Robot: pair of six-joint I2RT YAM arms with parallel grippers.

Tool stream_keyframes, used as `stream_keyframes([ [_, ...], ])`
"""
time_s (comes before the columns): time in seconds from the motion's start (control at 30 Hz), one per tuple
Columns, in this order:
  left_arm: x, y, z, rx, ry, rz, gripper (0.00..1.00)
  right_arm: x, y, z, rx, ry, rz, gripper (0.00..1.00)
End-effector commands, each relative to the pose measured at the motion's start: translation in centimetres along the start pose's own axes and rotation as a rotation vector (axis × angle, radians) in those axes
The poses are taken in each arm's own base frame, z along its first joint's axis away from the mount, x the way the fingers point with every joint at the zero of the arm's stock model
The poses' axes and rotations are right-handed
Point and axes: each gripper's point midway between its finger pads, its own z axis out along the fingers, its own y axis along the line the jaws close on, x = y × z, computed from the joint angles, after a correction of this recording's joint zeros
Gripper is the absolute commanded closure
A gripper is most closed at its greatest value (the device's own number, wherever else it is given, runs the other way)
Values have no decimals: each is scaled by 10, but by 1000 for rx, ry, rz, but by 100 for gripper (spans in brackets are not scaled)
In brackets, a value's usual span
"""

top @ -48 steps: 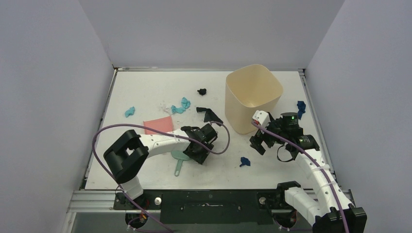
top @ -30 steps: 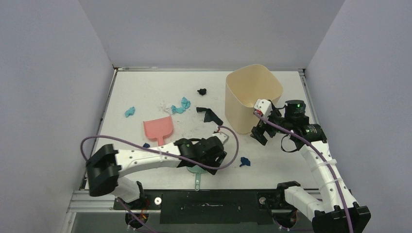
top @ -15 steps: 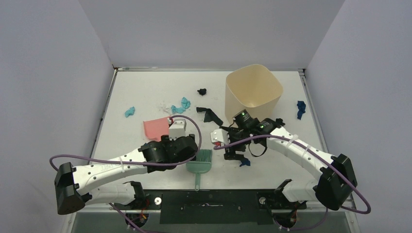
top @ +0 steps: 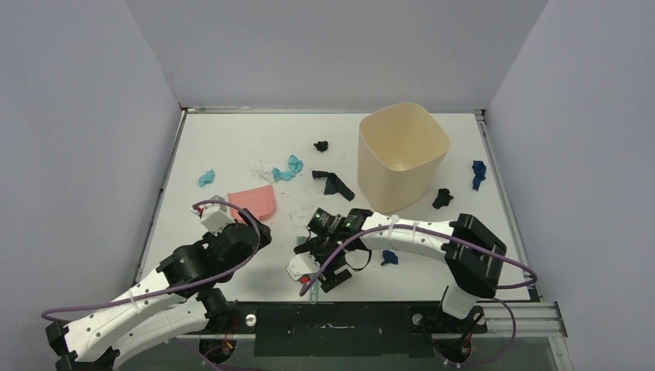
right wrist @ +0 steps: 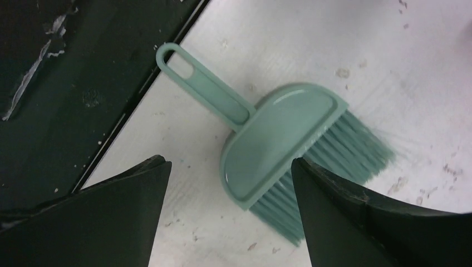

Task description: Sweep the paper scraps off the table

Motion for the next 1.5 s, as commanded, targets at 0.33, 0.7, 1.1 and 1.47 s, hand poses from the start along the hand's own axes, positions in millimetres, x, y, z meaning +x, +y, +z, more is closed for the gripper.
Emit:
stream_keyframes([
  [0.33, -56, 23, -15, -133, -178, -70, 21, -41, 12, 54, -104, 11, -308, 29],
  [0.7, -52, 25, -12, -153, -154, -33, 20, -18, 4, 69, -109, 99, -369, 43],
  [1.1, -54, 18, -9, -138, -149, -10, 17, 1, -57, 57, -28, 2, 68, 70],
  [1.47, -53, 7, -5, -105, -132, 37, 16, -10, -64, 29, 15, -69, 360, 51],
])
